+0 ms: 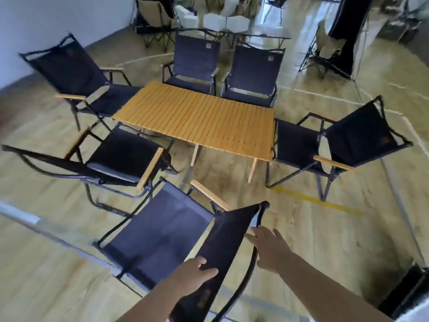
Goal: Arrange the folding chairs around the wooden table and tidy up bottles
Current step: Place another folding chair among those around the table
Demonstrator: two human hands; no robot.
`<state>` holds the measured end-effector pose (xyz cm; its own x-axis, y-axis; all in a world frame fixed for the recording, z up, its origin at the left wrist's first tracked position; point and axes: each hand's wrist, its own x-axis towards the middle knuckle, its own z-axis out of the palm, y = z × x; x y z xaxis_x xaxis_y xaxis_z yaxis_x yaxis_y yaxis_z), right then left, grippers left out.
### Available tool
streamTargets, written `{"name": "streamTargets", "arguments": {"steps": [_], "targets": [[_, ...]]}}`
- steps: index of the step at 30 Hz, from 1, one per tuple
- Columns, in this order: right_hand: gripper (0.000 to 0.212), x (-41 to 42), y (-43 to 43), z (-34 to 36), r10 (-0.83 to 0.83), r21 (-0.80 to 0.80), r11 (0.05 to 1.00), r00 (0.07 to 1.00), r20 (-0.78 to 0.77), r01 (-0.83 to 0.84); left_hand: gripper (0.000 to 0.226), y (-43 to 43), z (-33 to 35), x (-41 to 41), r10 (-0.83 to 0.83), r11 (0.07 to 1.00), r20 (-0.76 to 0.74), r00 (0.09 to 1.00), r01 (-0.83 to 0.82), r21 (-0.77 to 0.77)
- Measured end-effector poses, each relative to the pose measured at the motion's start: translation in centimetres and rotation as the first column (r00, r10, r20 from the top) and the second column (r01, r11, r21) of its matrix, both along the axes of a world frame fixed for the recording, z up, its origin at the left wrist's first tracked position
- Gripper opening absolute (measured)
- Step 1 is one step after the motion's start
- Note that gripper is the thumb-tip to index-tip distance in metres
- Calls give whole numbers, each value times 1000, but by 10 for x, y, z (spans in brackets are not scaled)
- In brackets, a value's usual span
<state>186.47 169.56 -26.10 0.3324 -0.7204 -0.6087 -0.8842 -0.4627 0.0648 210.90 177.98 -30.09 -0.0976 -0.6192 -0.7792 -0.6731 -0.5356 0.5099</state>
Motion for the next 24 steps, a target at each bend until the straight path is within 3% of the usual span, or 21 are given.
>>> {"name": "streamTargets", "arguments": {"steps": [3,6,9,11,15,18,24], "targets": [[85,-7,-32,-5,150,35,988,988,-36,-149,83,14,3,-22,168,986,27,985,-168,-6],[87,-6,-52,-9,308,53,951,951,-38,-306,99,34,-3,-50,388,922,-18,922,-387,14],[89,-1,-60,-18,413,95,909,909,-56,-407,112,54,-11,-75,481,876,28,876,-482,19],[87,0,-61,-24,476,113,877,876,-73,-467,122,66,-15,-87,485,873,46,873,-486,28],[78,-4,-59,-35,558,135,828,821,-116,-544,95,84,-24,-101,393,914,210,895,-405,11],[93,-8,-59,-37,530,185,842,840,-112,-507,69,93,-39,-101,275,958,391,878,-287,-28],[106,-32,-46,-35,492,194,859,869,-58,-474,71,94,-41,-100,143,986,463,875,-166,11]]}}
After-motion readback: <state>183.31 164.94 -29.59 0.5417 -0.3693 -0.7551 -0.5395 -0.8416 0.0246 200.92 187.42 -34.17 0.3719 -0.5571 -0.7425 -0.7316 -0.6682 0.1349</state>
